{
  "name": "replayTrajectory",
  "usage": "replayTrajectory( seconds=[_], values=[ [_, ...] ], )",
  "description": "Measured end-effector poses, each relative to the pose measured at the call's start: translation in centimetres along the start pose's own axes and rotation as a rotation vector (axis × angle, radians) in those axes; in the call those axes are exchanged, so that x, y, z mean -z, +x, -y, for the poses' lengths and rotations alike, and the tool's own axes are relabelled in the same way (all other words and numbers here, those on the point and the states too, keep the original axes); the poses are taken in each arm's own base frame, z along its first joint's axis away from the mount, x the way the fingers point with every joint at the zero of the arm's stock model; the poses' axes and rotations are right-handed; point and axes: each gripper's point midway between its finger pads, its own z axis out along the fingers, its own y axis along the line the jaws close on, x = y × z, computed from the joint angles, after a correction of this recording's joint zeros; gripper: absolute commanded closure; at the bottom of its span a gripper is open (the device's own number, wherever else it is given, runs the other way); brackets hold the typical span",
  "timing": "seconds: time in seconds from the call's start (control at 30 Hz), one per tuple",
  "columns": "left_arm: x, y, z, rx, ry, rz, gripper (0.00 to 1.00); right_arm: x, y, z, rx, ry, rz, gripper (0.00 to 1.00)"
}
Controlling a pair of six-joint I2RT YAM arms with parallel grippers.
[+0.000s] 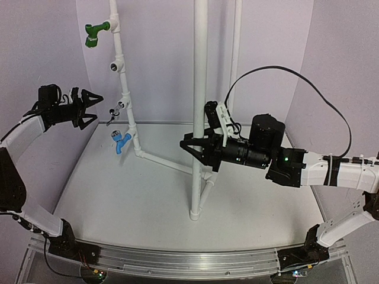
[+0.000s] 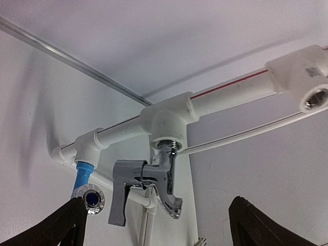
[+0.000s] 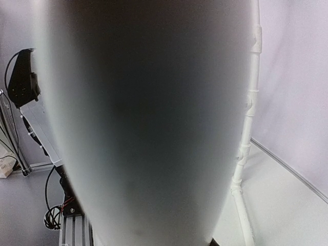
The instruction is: Install the water faucets
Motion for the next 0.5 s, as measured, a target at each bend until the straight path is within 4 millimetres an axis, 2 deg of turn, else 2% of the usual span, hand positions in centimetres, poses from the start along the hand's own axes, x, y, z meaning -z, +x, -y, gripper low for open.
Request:
replayTrajectory(
  seconds=[0.2,0.5],
  values=[
    [-2.7,1.1,-2.4,0.076,0.069,-0.114,0.0,0.0,0.0,0.0,0.0,0.0,0.0,1.0],
    [-4.2,3.3,-3.4,0.135,0.151,-0.218,0.02,-0.2,-0.1,0.0,-0.002,-0.001,0.0,1.0]
  ],
)
